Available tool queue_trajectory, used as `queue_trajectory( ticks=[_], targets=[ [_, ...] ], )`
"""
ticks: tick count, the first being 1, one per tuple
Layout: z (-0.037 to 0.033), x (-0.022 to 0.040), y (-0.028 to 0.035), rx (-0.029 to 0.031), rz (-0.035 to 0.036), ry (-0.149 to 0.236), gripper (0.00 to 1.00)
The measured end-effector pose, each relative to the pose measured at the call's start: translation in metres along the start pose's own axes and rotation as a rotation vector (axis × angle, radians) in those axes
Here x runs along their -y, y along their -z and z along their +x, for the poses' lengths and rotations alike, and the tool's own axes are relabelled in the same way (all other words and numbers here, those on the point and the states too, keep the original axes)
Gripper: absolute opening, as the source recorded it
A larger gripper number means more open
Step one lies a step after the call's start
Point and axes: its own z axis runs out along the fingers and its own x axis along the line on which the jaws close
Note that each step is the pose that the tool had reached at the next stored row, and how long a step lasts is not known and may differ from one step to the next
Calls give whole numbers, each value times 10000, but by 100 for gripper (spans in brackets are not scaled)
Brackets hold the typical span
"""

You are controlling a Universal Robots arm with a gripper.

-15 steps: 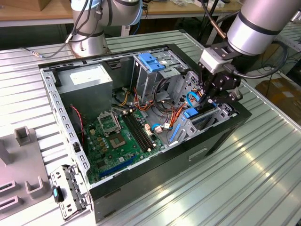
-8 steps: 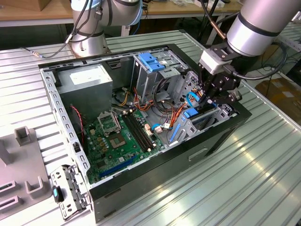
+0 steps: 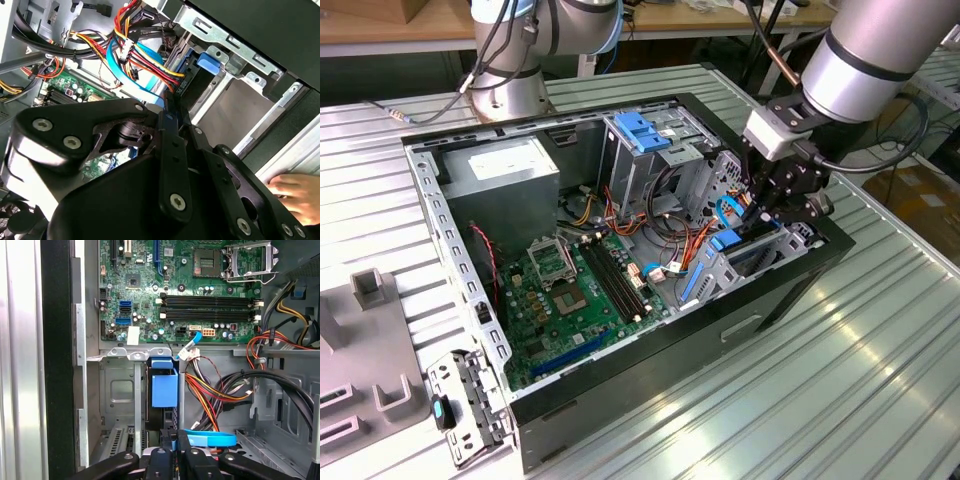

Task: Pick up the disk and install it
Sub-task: 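Insert the second disk wire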

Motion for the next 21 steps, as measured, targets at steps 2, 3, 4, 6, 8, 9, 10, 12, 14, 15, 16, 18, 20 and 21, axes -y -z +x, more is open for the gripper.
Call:
queue_trajectory(
  ticks=[2,3,4,6,8,9,10,12,14,15,16,18,20,21],
  targets=[
    [0,0,7,2,0,0,23],
    [-1,1,20,1,0,0,30],
    [-4,3,47,-2,0,0,30],
    [-8,5,92,-5,0,1,30],
    [-10,6,112,-5,0,1,30],
    [-10,6,112,-7,0,1,30],
    [-10,6,112,-9,0,1,30],
    [-10,6,114,-12,0,1,28],
    [-10,6,114,-13,0,1,11],
    [-10,6,114,-14,0,1,11],
    [-10,6,114,-14,0,1,11],
    [-11,6,110,-13,0,0,11],
    [-6,3,62,-11,1,1,11],
    [-5,3,49,-14,1,1,11]
  ],
)
